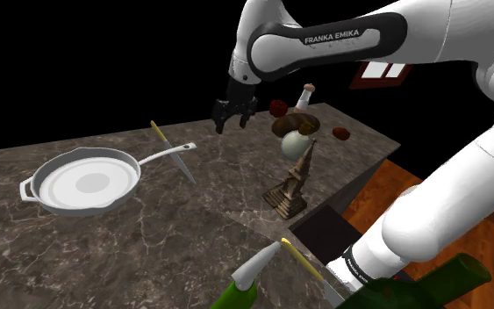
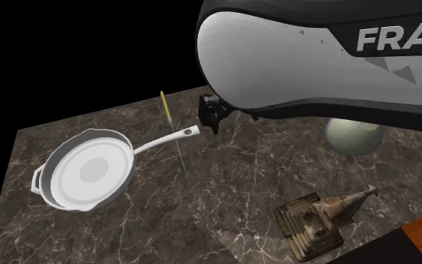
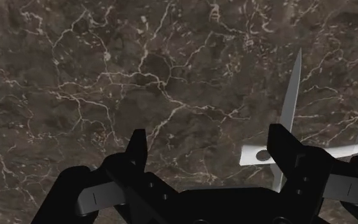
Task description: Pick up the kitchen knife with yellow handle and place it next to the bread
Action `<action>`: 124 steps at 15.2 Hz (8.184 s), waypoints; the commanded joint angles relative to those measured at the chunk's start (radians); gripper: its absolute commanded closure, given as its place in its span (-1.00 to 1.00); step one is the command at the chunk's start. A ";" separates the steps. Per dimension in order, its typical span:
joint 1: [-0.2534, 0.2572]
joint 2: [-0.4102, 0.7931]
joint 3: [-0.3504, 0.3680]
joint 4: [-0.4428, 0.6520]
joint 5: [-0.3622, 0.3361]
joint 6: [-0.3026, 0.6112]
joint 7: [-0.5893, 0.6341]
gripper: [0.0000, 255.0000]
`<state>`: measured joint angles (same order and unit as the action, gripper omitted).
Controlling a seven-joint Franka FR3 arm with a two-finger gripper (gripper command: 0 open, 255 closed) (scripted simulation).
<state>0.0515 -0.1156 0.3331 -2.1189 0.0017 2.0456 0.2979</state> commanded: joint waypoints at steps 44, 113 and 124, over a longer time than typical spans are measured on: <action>0.157 0.652 0.019 0.552 -0.219 0.038 0.276 1.00; -0.390 -0.090 -0.439 -0.055 -0.017 -0.056 -0.780 1.00; -0.502 0.037 -0.599 0.086 -0.011 -0.072 -1.056 1.00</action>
<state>-0.4404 -0.1010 -0.2518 -2.0540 -0.0135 1.9734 -0.7302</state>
